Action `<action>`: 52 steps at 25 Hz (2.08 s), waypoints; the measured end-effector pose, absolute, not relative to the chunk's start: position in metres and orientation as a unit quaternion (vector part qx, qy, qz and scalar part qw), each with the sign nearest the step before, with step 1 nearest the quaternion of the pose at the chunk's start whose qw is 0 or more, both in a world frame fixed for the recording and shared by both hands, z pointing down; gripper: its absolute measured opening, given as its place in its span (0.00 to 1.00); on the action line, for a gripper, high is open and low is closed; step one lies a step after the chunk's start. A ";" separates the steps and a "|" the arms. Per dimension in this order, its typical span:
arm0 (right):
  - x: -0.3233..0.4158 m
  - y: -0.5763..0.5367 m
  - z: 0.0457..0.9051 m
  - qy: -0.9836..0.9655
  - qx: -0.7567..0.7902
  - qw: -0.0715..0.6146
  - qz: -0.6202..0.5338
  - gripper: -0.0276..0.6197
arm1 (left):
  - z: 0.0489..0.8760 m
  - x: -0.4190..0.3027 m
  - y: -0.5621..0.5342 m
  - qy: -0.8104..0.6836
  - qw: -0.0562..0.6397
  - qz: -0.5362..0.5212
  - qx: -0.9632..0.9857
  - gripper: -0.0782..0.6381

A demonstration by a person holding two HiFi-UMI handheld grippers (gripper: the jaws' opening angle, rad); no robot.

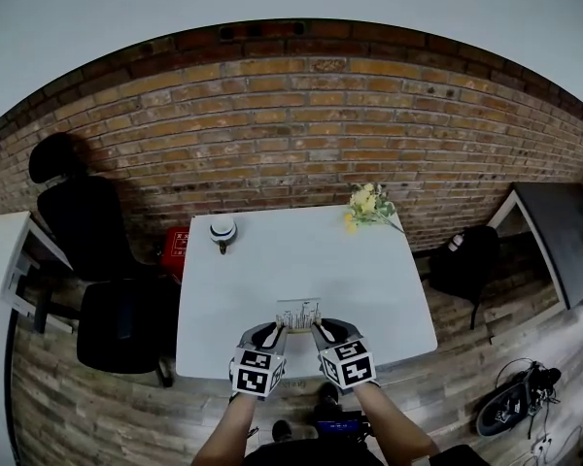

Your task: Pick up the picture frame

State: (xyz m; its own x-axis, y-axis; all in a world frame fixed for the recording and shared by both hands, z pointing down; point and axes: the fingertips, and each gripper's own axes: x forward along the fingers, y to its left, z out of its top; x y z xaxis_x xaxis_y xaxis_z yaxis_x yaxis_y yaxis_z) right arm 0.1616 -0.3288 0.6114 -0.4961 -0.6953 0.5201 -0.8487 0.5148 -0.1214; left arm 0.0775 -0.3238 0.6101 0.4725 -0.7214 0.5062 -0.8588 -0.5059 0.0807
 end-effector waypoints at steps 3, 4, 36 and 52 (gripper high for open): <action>0.147 -0.307 0.612 -0.840 0.465 0.209 0.185 0.15 | 0.612 0.063 -0.303 -0.461 0.164 0.209 0.847 0.22; 0.143 -0.299 0.613 -0.838 0.468 0.209 0.185 0.15 | 0.612 0.059 -0.296 -0.458 0.164 0.209 0.848 0.22; 0.182 -0.217 0.609 -0.827 0.485 0.219 0.180 0.15 | 0.612 0.098 -0.215 -0.445 0.171 0.207 0.854 0.22; 0.205 -0.221 0.599 -0.834 0.480 0.208 0.176 0.15 | 0.601 0.120 -0.218 -0.456 0.161 0.210 0.850 0.22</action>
State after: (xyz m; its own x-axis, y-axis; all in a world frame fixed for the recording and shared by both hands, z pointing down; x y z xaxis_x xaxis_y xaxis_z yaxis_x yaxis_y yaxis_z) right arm 0.2046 -0.2214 0.5986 -0.4536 -0.7273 0.5151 -0.8733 0.4781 -0.0940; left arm 0.1202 -0.2183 0.6006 0.4958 -0.7074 0.5038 -0.8425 -0.5324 0.0815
